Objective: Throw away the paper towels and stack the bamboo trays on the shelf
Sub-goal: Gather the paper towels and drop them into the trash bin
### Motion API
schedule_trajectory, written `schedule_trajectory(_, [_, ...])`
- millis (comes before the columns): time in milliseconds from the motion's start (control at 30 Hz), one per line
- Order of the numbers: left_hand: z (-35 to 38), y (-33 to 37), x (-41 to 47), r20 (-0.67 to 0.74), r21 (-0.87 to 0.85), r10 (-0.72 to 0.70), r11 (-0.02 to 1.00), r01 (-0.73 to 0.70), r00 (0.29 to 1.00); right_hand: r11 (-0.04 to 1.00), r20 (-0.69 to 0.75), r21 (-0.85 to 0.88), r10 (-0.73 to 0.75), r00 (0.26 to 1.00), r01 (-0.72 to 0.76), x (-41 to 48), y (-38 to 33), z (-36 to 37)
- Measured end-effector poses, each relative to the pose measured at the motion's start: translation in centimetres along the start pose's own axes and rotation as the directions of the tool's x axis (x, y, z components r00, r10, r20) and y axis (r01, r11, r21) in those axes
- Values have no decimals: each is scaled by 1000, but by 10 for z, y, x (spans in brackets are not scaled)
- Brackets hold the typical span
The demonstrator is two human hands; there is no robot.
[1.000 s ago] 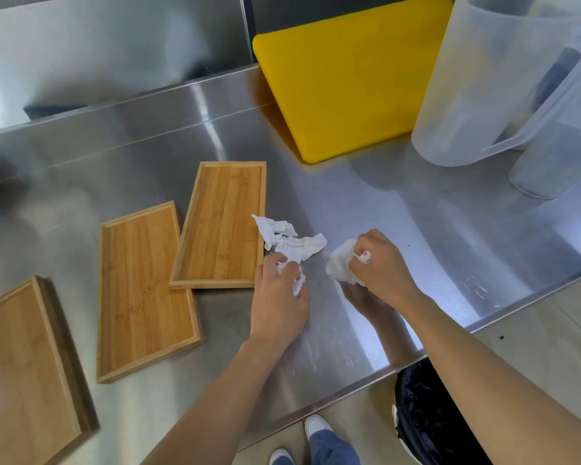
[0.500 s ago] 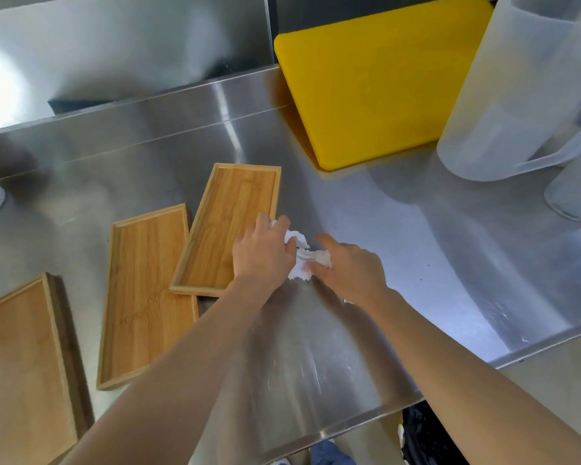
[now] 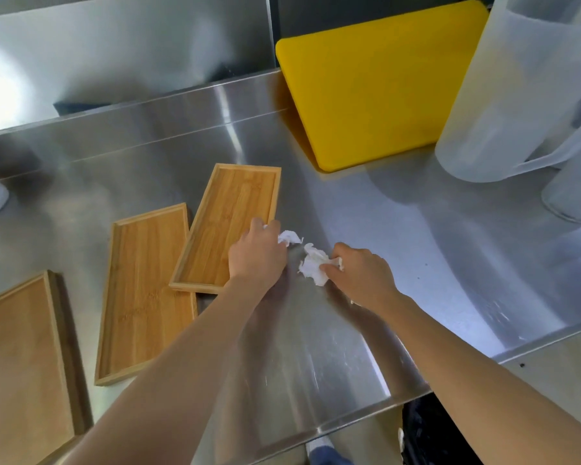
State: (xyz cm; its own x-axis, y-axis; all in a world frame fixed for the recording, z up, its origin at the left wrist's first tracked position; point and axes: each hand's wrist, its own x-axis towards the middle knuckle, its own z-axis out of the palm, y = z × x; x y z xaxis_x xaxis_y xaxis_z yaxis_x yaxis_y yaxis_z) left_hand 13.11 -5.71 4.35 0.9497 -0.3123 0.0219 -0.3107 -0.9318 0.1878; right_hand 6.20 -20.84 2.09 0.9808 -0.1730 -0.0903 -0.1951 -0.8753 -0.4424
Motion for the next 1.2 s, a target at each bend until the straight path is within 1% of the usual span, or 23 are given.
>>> schedule_trajectory(67, [-9, 4, -10, -71, -76, 14, 997, -19, 997, 995, -52, 52, 84, 995, -81, -11, 5, -9])
schedule_trajectory(100, [-13, 7, -16, -83, -119, 15, 993, -25, 996, 989, -86, 83, 129, 988, -122, -18, 7, -14])
schedule_trajectory(200, [-22, 21, -35, -74, -218, 28, 975, -43, 997, 958, -165, 177, 255, 953, -225, -50, 14, -27])
schedule_trajectory(300, [-23, 43, -59, -26, -278, 94, 956, -98, 995, 912, -187, 252, 373, 909, -323, -90, 24, -37])
schedule_trajectory(400, [-17, 71, -84, 48, -316, 189, 934, -165, 981, 861, -217, 283, 487, 846, -423, -131, 37, -46])
schedule_trajectory(533, [-4, 114, -115, 112, -400, 266, 894, -202, 957, 785, -243, 335, 606, 758, -521, -192, 61, -59])
schedule_trajectory(633, [8, 150, -144, 133, -453, 357, 852, -264, 925, 710, -255, 375, 698, 670, -597, -239, 87, -66])
schedule_trajectory(733, [19, 177, -169, 158, -539, 384, 806, -246, 910, 636, -251, 408, 768, 590, -654, -279, 116, -70])
schedule_trajectory(833, [33, 201, -188, 206, -574, 454, 774, -269, 867, 598, -243, 424, 798, 551, -680, -307, 146, -68])
schedule_trajectory(933, [47, 225, -202, 255, -614, 519, 739, -278, 816, 556, -182, 463, 822, 540, -690, -325, 174, -62])
schedule_trajectory(1067, [83, 251, -219, 355, -603, 538, 757, -252, 765, 545, -113, 471, 817, 565, -694, -343, 210, -42])
schedule_trajectory(1133, [103, 259, -227, 408, -610, 523, 766, -203, 748, 506, -73, 510, 832, 551, -696, -348, 228, -26])
schedule_trajectory(1200, [125, 262, -233, 475, -617, 488, 778, -119, 732, 440, -12, 555, 853, 522, -706, -351, 244, -4])
